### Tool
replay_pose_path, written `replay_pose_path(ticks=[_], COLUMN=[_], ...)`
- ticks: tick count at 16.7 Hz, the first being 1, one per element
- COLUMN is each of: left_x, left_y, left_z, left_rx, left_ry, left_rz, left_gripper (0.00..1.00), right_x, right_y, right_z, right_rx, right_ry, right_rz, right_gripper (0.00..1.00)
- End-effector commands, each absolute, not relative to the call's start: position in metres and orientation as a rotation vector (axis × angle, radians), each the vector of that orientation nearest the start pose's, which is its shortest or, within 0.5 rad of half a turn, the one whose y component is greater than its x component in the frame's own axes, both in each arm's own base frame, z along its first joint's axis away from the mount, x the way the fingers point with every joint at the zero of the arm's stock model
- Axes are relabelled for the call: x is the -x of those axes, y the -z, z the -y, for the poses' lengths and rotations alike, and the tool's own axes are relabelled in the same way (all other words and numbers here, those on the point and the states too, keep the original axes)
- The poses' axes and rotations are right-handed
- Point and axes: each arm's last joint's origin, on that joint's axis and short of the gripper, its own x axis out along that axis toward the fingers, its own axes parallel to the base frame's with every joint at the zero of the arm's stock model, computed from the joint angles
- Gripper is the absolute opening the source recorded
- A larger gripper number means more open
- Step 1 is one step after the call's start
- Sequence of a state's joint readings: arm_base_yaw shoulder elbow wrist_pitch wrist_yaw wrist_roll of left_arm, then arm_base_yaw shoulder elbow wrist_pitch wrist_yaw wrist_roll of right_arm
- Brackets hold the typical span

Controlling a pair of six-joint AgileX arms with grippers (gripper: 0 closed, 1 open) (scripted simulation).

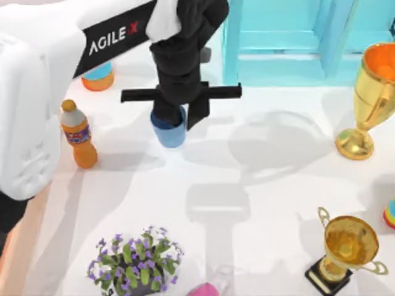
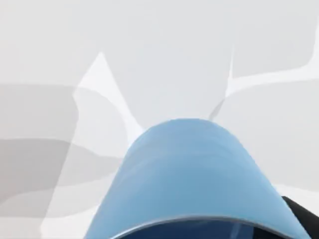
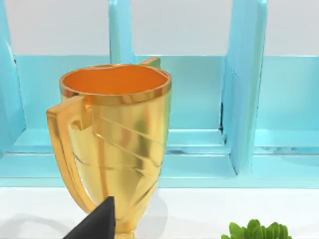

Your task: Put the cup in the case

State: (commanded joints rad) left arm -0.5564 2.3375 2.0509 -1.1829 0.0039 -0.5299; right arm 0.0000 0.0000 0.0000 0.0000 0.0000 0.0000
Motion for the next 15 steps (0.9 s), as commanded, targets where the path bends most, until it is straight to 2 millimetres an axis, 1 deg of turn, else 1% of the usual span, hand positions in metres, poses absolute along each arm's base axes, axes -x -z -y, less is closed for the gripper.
replay_pose_path(ticks=[3, 5, 6, 8, 11, 15], left_x=[-0.426, -0.431, -0.431, -0.427, -0.416, -0.394], left_y=[-0.228, -0.253, -0.262, -0.277, -0.291, -0.316], left_z=[0.177, 0.136, 0.121, 0.097, 0.060, 0.020], left_rx=[0.030, 0.003, -0.011, -0.040, -0.093, -0.120], left_ry=[0.066, 0.072, 0.072, 0.067, 0.060, 0.051], left_rz=[-1.380, -1.330, -1.314, -1.298, -1.306, -1.270], left_gripper=[0.00, 0.00, 0.00, 0.00, 0.00, 0.00], right_x=[-0.106, -0.106, -0.106, -0.106, -0.106, -0.106], right_y=[-0.160, -0.160, -0.160, -0.160, -0.160, -0.160], right_z=[0.001, 0.001, 0.001, 0.001, 0.001, 0.001], right_rx=[0.000, 0.000, 0.000, 0.000, 0.000, 0.000], right_ry=[0.000, 0.000, 0.000, 0.000, 0.000, 0.000], right_rz=[0.000, 0.000, 0.000, 0.000, 0.000, 0.000], right_gripper=[1.00, 1.00, 1.00, 1.00, 1.00, 1.00])
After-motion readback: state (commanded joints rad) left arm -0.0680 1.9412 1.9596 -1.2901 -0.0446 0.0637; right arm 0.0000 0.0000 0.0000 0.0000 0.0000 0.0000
